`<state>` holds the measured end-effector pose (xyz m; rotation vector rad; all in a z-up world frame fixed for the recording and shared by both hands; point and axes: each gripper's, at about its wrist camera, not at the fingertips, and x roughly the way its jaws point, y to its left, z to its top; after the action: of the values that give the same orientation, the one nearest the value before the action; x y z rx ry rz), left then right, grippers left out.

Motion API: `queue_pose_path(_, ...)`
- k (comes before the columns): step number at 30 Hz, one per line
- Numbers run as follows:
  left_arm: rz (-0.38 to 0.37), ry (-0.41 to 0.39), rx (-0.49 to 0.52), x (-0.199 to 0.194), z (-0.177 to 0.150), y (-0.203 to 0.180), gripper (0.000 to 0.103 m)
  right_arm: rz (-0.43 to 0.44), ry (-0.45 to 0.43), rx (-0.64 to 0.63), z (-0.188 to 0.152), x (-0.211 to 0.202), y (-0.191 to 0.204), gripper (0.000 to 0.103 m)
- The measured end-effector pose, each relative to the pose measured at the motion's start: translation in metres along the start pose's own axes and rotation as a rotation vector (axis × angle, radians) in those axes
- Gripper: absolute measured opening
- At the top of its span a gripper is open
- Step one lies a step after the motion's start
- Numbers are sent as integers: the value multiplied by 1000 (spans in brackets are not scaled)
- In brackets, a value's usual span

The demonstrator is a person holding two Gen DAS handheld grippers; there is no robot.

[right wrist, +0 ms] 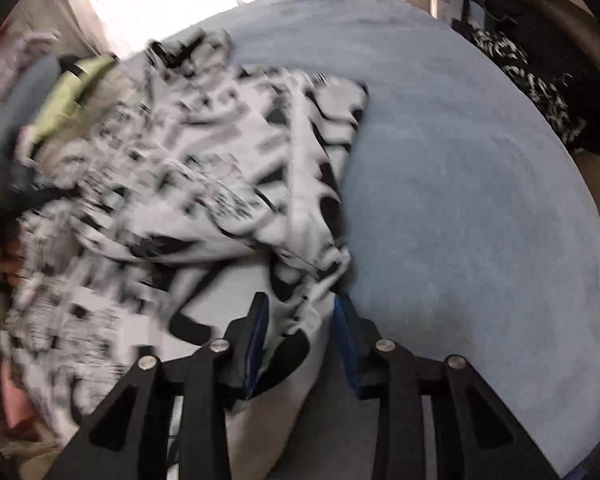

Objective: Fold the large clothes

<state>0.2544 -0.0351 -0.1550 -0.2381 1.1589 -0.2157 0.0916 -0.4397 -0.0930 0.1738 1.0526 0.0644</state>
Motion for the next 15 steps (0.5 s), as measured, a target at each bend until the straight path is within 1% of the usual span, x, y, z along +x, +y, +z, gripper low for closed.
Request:
queue_pose_path(1, -14, 7, -9, 1, 0, 3, 40, 21, -34, 19, 5, -9, -2, 54)
queue_pose_path(2, -37, 18, -19, 4, -1, 5, 52, 46, -71, 54, 12, -16, -6, 59)
queue_pose_path(3, -45, 20, -23, 6, -2, 5, 55, 59, -90, 83, 18, -19, -10, 67)
queue_pose_path(4, -60, 21, -25, 8, -3, 5, 55, 67, -102, 113, 25, -18, -14, 69)
queue_pose_path(5, -71, 26, -25, 11, -3, 3, 55, 65, -101, 151, 36, -13, -21, 69)
queue_pose_path(6, -78, 31, -23, 14, -1, 1, 55, 52, -91, 175, 48, -3, -18, 69)
queue_pose_path(7, -76, 26, -14, 16, -2, -3, 41, 45, -82, 191, 55, 6, -21, 69)
queue_pose_path(8, -59, 3, 13, 17, -2, -9, 23, 46, -67, 213, 65, 19, -26, 69)
queue_pose_path(9, -21, -4, 43, 18, -1, -15, 16, 47, -56, 228, 70, 24, -26, 69)
queue_pose_path(10, -6, -18, 59, 18, 3, -19, 12, 45, -45, 244, 73, 32, -27, 69)
queue_pose_path(12, 15, -109, 110, 3, 9, -29, 7, 47, -15, 271, 87, 53, -29, 69)
queue_pose_path(14, 19, -167, 119, -10, 19, -30, 7, 40, 0, 291, 97, 66, -33, 69)
queue_pose_path(15, 37, -189, 123, -13, 24, -29, 7, 41, 7, 298, 100, 71, -35, 69)
